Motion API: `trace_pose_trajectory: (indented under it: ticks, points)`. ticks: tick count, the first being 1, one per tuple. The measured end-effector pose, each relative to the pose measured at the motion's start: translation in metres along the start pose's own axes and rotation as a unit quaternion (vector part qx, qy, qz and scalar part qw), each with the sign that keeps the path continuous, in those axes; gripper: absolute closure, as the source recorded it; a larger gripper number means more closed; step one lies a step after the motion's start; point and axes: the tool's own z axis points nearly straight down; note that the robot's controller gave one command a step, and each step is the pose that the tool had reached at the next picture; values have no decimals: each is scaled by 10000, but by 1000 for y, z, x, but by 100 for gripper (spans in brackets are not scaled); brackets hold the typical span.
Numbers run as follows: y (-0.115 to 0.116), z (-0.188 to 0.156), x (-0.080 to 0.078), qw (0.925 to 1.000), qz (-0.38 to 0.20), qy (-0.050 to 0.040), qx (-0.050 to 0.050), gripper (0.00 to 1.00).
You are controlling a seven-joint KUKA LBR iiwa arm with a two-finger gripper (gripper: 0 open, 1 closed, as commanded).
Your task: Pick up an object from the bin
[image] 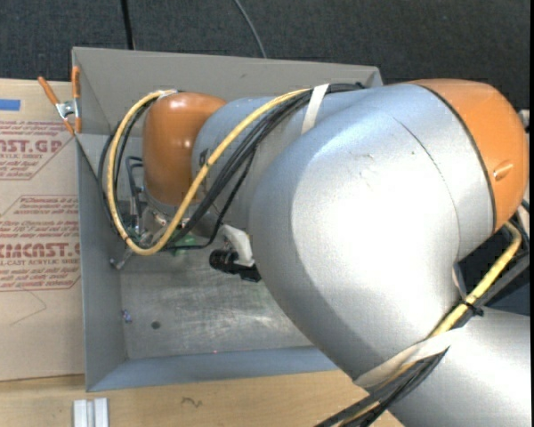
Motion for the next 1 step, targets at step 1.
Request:
trace_pose_trajectory:
  ticks: [1]
  points:
    - [-1, -1, 3, 9959, 900, -26, -18, 0]
